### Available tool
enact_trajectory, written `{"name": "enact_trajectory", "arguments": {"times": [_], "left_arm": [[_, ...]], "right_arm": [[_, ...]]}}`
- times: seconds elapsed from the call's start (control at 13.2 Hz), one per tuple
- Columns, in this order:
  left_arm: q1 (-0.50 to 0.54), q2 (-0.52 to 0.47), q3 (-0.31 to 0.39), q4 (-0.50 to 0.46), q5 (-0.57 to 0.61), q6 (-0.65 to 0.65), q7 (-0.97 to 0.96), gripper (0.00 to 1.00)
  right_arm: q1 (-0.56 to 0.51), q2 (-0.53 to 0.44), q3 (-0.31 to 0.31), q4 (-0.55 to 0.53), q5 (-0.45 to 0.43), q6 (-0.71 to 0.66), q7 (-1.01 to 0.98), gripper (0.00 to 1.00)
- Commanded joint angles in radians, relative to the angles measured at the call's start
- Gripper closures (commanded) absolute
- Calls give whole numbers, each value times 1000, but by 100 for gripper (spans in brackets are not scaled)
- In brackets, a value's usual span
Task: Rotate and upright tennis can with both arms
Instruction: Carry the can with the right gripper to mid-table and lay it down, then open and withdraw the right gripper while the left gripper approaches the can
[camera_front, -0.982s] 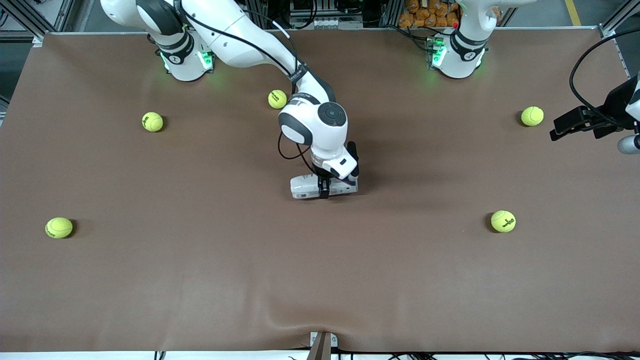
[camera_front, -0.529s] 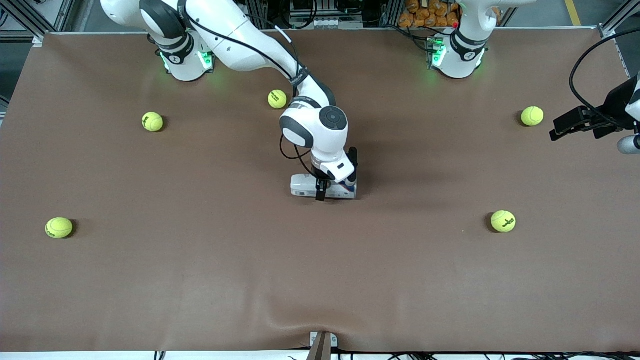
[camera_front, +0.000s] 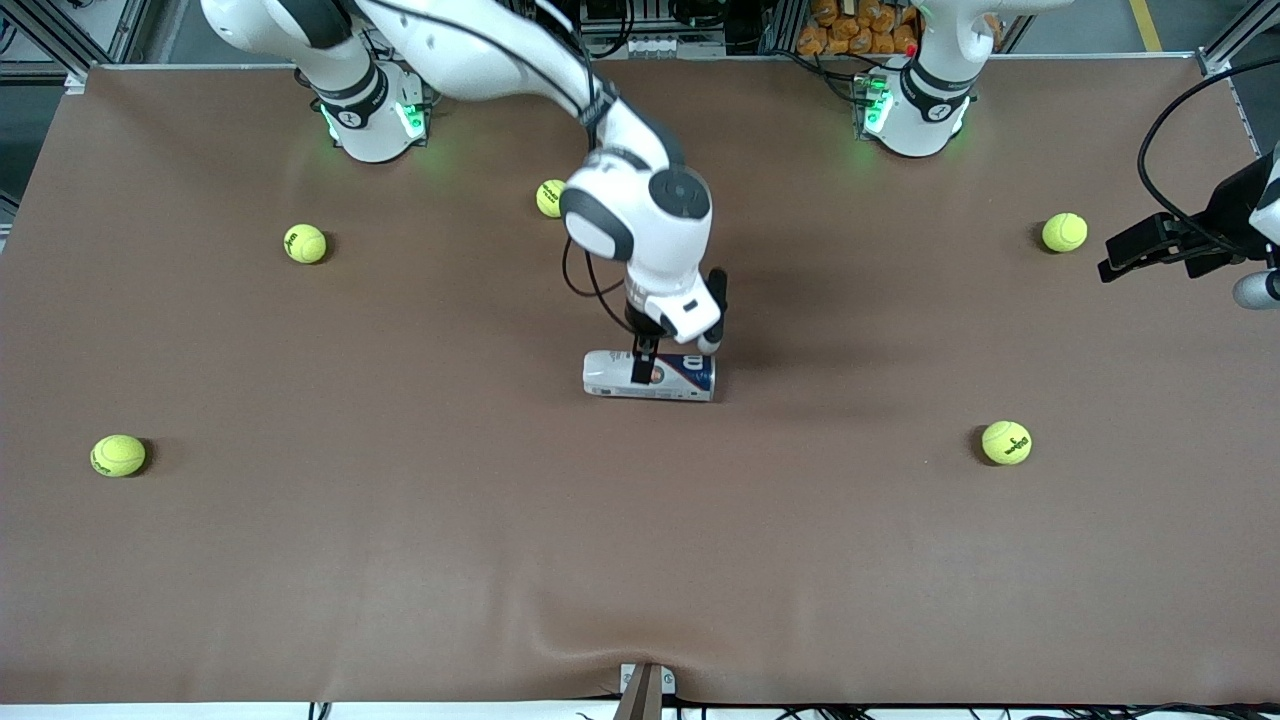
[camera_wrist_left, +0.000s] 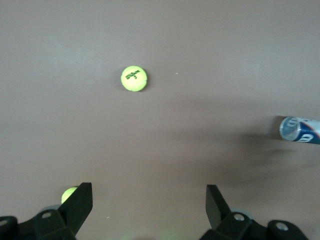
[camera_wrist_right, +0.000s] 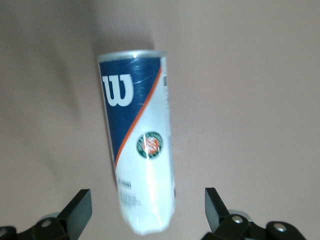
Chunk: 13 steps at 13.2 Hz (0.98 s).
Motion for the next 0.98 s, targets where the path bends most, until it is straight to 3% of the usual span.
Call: {"name": "enact_trajectory", "arguments": {"times": [0.0, 0.15, 0.68, 0.91], "left_arm": [[14, 16, 4, 10, -93, -12, 8, 0], [10, 39, 2, 6, -140, -12, 10, 0], [-3, 130, -6, -40, -365, -10, 63, 0], [-3, 179, -9, -81, -459, -1, 149, 0]], "right_arm": [[-28, -139, -4, -35, 127, -83, 10, 0], [-84, -196, -6, -35, 131, -147, 17, 0], [-507, -323, -4, -41, 135, -201, 23, 0], [-627, -389, -3, -42, 141, -262, 36, 0]]}}
